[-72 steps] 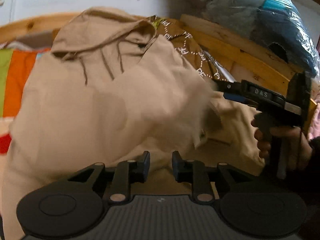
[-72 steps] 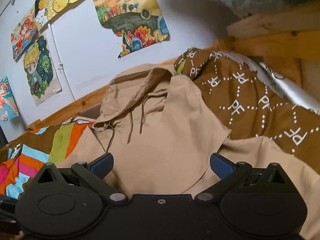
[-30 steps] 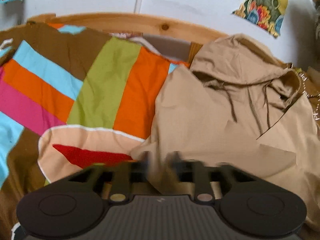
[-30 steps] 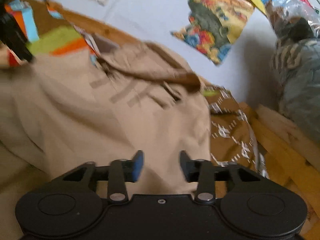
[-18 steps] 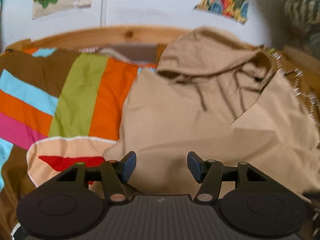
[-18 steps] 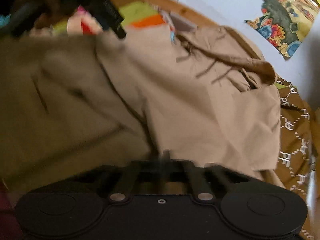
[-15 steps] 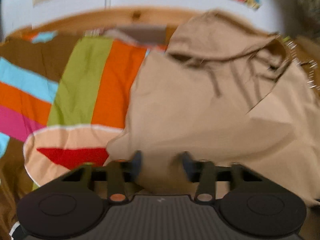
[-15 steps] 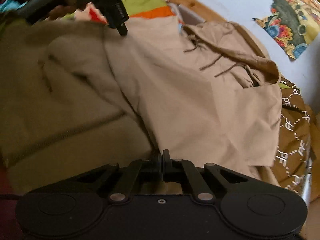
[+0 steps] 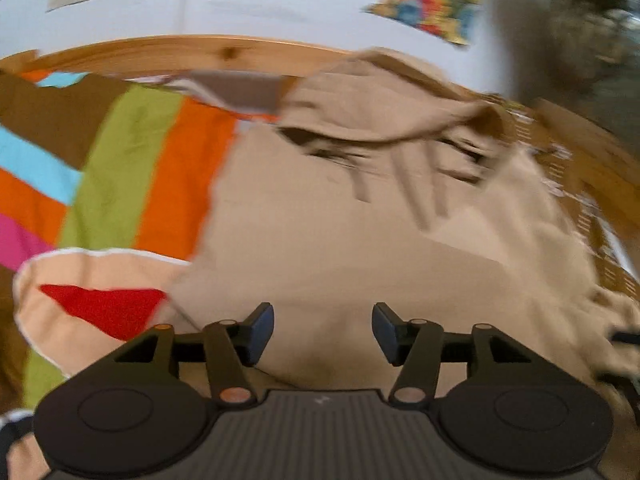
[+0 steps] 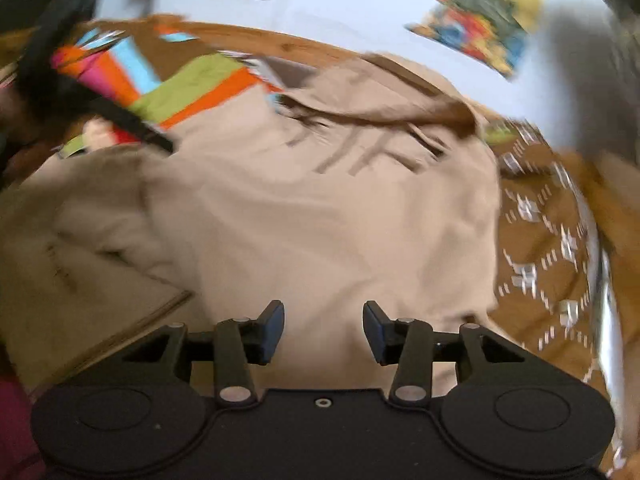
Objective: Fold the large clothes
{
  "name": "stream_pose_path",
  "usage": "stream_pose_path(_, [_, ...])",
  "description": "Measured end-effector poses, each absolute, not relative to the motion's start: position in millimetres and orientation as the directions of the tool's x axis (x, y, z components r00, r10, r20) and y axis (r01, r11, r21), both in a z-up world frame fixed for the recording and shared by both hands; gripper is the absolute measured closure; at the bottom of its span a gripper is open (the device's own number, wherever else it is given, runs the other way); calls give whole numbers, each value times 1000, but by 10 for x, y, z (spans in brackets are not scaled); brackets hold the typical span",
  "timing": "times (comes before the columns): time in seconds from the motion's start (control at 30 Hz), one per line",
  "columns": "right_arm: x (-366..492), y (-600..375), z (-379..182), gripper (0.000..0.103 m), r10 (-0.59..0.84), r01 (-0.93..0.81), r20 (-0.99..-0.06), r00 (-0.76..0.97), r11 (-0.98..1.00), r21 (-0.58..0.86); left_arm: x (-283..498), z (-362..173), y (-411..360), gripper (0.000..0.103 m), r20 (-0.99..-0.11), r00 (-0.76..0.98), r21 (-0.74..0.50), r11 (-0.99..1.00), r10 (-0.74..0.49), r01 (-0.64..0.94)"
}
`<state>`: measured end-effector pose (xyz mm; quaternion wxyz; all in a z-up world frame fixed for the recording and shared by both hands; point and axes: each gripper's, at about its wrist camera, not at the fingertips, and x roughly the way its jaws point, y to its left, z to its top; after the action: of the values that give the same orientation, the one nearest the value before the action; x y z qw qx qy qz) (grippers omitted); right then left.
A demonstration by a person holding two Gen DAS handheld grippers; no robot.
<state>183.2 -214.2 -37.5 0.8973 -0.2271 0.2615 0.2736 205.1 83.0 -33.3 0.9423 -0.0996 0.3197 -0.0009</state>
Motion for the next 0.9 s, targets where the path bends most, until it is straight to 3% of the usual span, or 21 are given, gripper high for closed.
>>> stream_pose_path(0.1, [1913, -2151, -572, 57, 326, -595, -645, 691, 764, -252, 2040, -468, 618, 42, -643, 757, -185, 983, -118, -4])
stream_pose_path(0.23, [1822, -2054, -829, 54, 291, -614, -648, 704, 707, -349, 2141, -800, 444, 43, -744, 666, -74, 997, -53, -3])
stream_pose_path(0.37, [1777, -2020, -844, 52, 285, -608, -629, 724, 694, -386, 2047, -853, 436, 41, -723, 688, -59, 998, -53, 15])
stream_pose_path(0.5, [1842, -2035, -719, 37, 312, -590, -599, 737, 730, -344, 1918, -720, 528, 35, -730, 681, -106, 994, -62, -23])
stream_pose_path(0.7, [1831, -2072, -291, 16, 401, -565, -509, 762, 796, -220, 1859, -116, 788, 26, -759, 648, -101, 994, -58, -30])
stream_pose_path(0.73, [1831, -2087, -221, 10, 412, -559, -495, 765, 806, -194, 1852, 59, 832, 21, -767, 640, -84, 996, -49, -25])
stream_pose_path(0.9, [1993, -2061, 199, 1, 474, -556, -445, 760, 829, -67, 1904, 1083, 925, 2, -768, 636, 104, 995, 74, 10])
